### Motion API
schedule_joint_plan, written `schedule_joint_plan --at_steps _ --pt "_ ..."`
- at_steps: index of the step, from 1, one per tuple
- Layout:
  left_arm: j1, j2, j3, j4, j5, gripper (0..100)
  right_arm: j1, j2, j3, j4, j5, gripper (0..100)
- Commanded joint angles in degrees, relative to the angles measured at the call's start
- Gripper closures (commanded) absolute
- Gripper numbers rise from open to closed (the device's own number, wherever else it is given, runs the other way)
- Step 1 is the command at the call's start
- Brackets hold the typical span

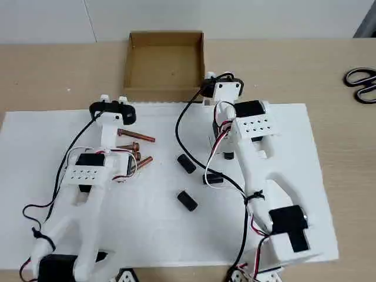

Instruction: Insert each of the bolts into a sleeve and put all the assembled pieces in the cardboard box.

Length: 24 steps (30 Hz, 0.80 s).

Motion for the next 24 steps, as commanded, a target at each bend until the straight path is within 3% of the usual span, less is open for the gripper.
schedule_joint_plan --at_steps 1,16,24 --pt "0.4 -1.1 -0.2 -1.4 0.0 99 0.0 0.7 -2.5 -2.3 0.7 84.2" --pt "0.6 -1.1 0.0 -1.4 0.0 99 0.4 6.8 -2.6 -7.5 0.7 84.2" --pt "0.6 -1.0 0.0 -1.4 0.0 99 1.1 10.0 -2.6 -9.2 1.9 90.2"
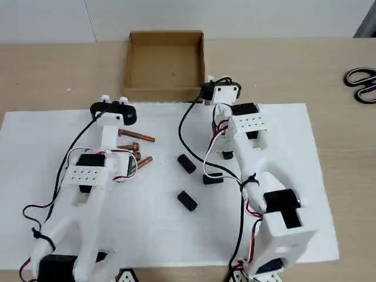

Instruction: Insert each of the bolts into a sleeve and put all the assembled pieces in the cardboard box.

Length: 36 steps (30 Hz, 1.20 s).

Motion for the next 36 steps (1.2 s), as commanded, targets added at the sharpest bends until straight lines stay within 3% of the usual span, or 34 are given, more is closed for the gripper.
schedule_joint_plan --at_steps 1,22,28,36 --pt "0.4 -1.0 -0.2 -1.1 0.2 99 0.1 0.7 -2.2 -0.7 0.8 90.5" --pt "0.4 -1.0 -0.2 -1.1 0.2 99 1.1 2.9 -2.0 2.0 3.7 90.6" --pt "0.4 -0.9 -0.2 -1.1 0.2 99 1.3 2.5 -2.0 2.2 3.7 99.5" --pt "0.5 -0.9 -0.2 -1.1 0.3 99 1.4 -2.1 -13.5 16.7 3.3 99.6"
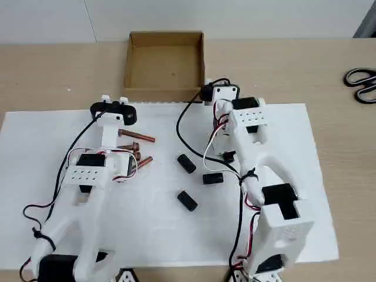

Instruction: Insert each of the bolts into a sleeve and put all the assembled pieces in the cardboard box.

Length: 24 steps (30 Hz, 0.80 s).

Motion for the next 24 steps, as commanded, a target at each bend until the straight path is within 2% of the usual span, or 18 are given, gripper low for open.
schedule_joint_plan --at_steps 1,7,9,15,19,24 --pt "0.5 -0.9 -0.2 -1.1 0.3 99 0.5 -6.3 -7.1 6.7 0.3 99.6" --pt "0.4 -0.8 -0.4 -1.1 0.4 99 1.7 -14.9 -9.8 14.7 0.3 99.6" --pt "0.0 -0.8 -1.5 0.8 2.7 99 3.4 -17.7 -9.8 17.6 0.3 99.5" --pt "-4.1 -0.8 -22.7 22.4 4.9 99 14.2 -23.7 -8.8 21.9 -0.6 99.5" --pt "-6.6 1.4 -37.8 33.6 5.0 99 20.3 -27.8 -5.5 22.1 -0.6 99.5" --pt "-6.9 10.1 -48.0 44.7 5.5 99 24.8 -34.8 1.2 22.2 -0.6 99.5"
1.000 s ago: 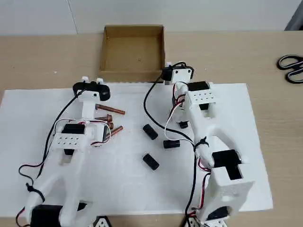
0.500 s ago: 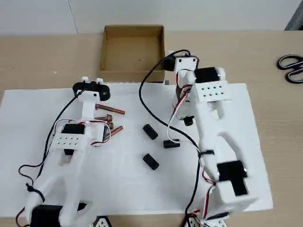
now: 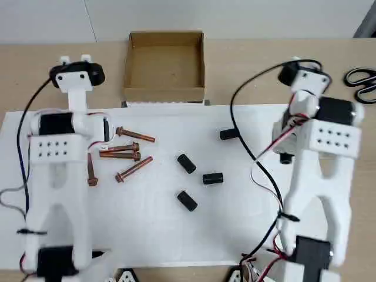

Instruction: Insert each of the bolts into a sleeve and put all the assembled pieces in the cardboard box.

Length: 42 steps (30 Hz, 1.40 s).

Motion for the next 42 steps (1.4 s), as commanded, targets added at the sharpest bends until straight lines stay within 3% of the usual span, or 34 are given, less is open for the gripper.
schedule_joint_plan --at_steps 1,11,17,24,34,42 --pt "-0.4 5.4 -7.6 6.2 1.9 99 3.3 -6.9 3.6 1.1 -0.6 99.5" --pt "2.5 21.5 -18.9 12.1 9.6 99 8.6 -18.8 18.0 0.7 -0.5 99.5" --pt "6.9 27.8 -25.5 12.5 23.6 99 9.8 -22.8 21.6 0.8 -0.5 99.5" --pt "10.7 30.1 -33.5 10.7 28.8 99 9.8 -25.8 21.7 0.9 -0.5 99.5" --pt "10.6 31.6 -32.6 2.5 57.1 99 15.2 -26.2 21.7 1.0 -0.5 99.5" --pt "10.5 38.9 -32.7 1.0 58.0 99 16.3 -26.1 21.7 0.9 -0.5 99.5"
